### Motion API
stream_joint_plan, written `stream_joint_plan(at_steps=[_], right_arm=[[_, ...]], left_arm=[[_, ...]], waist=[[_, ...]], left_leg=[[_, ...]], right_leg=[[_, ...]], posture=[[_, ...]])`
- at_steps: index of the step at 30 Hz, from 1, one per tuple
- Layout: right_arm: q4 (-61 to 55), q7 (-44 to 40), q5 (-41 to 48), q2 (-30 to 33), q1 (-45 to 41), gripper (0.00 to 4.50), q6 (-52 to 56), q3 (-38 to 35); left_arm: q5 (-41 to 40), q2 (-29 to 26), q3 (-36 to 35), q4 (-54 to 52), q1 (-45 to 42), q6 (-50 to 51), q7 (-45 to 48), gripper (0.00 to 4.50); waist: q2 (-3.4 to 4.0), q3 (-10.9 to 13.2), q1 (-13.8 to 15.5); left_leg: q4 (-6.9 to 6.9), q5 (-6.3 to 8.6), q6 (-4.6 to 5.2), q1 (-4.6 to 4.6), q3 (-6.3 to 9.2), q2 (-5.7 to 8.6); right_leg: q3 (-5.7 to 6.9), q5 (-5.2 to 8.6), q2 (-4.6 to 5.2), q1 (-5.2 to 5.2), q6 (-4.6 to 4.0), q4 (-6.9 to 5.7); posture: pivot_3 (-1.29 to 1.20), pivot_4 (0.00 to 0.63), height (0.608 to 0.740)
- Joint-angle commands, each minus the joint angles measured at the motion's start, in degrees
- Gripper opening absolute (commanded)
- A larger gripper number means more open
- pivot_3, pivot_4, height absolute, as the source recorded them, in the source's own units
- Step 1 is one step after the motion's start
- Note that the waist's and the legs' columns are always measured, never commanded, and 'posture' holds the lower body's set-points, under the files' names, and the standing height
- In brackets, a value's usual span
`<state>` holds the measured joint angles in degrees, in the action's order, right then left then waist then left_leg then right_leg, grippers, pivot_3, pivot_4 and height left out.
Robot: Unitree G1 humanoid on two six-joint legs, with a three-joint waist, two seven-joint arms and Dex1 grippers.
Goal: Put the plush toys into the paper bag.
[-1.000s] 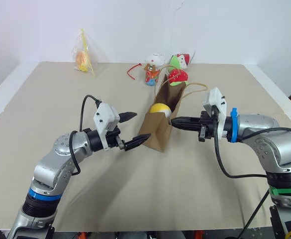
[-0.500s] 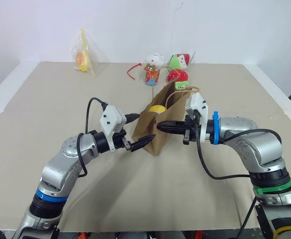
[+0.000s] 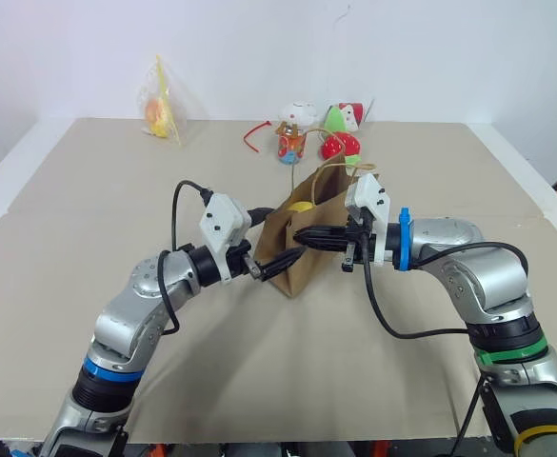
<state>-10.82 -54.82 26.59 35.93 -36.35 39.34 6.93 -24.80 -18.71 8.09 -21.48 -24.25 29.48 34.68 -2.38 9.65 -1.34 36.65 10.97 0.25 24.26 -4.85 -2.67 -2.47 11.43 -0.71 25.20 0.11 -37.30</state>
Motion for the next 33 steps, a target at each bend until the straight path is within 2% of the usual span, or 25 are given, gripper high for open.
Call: stream_joint_plan(at_steps=[1,15,18,21,22,23,26,27,33], right_arm=[[-0.99,-0.23,-0.28,0.28,-0.91,0.09,-0.95,-0.58],[-1.19,-0.32,-0.92,0.38,-0.34,0.09,-1.54,-0.89],[-1.11,-0.4,-1.11,0.35,-0.22,0.0,-1.81,-0.76],[-1.0,-0.5,-1.34,0.42,-0.05,0.0,-2.11,-0.65],[-0.96,-0.52,-1.4,0.44,-0.01,0.0,-2.2,-0.63],[-0.93,-0.58,-1.45,0.48,0.05,0.0,-2.28,-0.62],[-0.9,-0.71,-1.59,0.54,0.18,0.0,-2.44,-0.63],[-0.89,-0.75,-1.68,0.55,0.2,0.0,-2.49,-0.63],[-1.02,-1.07,-1.79,0.49,0.27,0.0,-2.74,-0.96]], left_arm=[[-1.18,1.22,-1.63,0.63,-1.82,1.35,-1.45,4.5],[-4.35,4.42,-4.18,3.11,-3.96,5.55,-4.19,4.5],[-4.59,4.68,-4.36,3.4,-4.36,6.36,-4.61,3.67],[-5.49,5.31,-4.93,3.68,-4.45,7.59,-5.66,2.3],[-5.73,5.34,-5.04,3.7,-4.46,7.98,-5.8,2.04],[-5.79,5.19,-4.97,3.75,-4.45,8.32,-5.85,1.49],[-5.59,4.79,-4.87,3.98,-4.4,8.52,-5.93,0.23],[-5.41,4.64,-4.88,4.12,-4.42,8.39,-5.91,0.09],[-4.27,3.38,-4.36,4.62,-4.84,7.06,-4.9,0.09]], waist=[[0.0,0.0,0.0],[0.0,0.0,0.01],[0.0,0.0,-0.01],[0.0,0.0,0.02],[0.0,0.0,0.01],[0.0,0.0,0.01],[0.0,0.0,0.01],[0.0,0.0,0.01],[0.0,0.0,0.0]], left_leg=[[0.0,0.0,0.0,0.0,0.01,0.0],[0.0,0.0,0.0,0.01,0.01,0.01],[0.0,0.0,0.0,0.0,0.0,0.01],[0.0,0.0,0.0,0.01,0.02,0.01],[0.0,0.0,0.0,0.01,0.02,0.01],[0.0,0.0,0.0,0.01,0.01,0.01],[0.0,0.0,0.0,0.01,0.01,0.01],[0.0,0.0,0.0,0.01,0.01,0.01],[0.0,0.0,0.0,0.01,0.01,0.01]], right_leg=[[0.01,0.0,-0.01,0.0,0.0,0.0],[0.01,0.0,0.0,0.0,0.0,0.0],[0.0,0.0,-0.01,0.0,0.0,0.0],[0.01,0.0,0.0,0.0,0.0,0.0],[0.01,0.0,0.0,0.0,0.0,0.0],[0.0,0.0,0.0,0.0,0.01,0.0],[0.01,0.0,0.0,0.0,0.01,0.0],[0.01,0.0,0.0,0.0,0.01,0.0],[0.01,0.0,-0.01,0.01,0.0,0.0]], posture=[[0.0,0.15,0.74],[0.0,0.15,0.74],[0.0,0.15,0.74],[0.0,0.15,0.74],[0.0,0.15,0.74],[0.0,0.15,0.74],[0.0,0.15,0.74],[0.0,0.15,0.74],[0.0,0.15,0.74]])
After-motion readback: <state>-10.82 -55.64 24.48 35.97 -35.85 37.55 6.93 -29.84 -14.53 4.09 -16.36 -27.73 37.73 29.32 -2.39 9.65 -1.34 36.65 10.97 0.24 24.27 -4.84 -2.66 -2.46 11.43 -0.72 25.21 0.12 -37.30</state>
